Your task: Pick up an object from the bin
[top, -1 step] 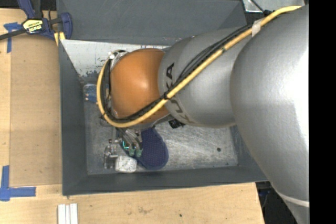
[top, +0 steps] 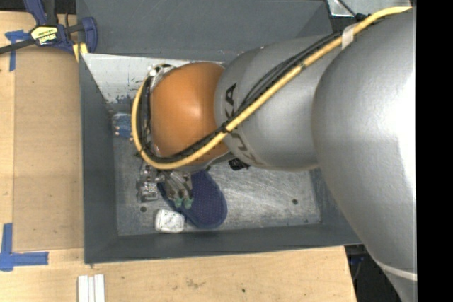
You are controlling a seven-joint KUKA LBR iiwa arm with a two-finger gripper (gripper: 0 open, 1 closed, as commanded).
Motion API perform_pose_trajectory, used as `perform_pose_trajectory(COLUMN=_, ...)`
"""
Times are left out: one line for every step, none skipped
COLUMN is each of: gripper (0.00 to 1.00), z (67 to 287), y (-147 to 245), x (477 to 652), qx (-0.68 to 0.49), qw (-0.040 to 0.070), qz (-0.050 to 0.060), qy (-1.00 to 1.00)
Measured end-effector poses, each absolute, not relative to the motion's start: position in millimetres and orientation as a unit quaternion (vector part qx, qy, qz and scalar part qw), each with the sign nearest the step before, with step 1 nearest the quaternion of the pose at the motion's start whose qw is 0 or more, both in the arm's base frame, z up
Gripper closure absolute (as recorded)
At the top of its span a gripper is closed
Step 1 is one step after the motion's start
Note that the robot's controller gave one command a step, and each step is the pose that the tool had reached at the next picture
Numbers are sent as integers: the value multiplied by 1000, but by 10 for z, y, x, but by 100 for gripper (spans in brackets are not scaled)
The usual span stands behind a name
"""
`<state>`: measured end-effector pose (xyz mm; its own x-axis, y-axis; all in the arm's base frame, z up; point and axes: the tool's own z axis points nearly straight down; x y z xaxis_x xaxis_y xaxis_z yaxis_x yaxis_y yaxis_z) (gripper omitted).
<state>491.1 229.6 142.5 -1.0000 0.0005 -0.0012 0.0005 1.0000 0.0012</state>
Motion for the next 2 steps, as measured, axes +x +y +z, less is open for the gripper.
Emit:
perform_pose_trajectory(gripper=100, z=1748, y=1869, x=4888, qx=160, qw=2, qz=0, qy=987)
perform_pose_trajectory(gripper=100, z=1775, y=1974, x=4889, qx=155, qw=2, qz=1, qy=988)
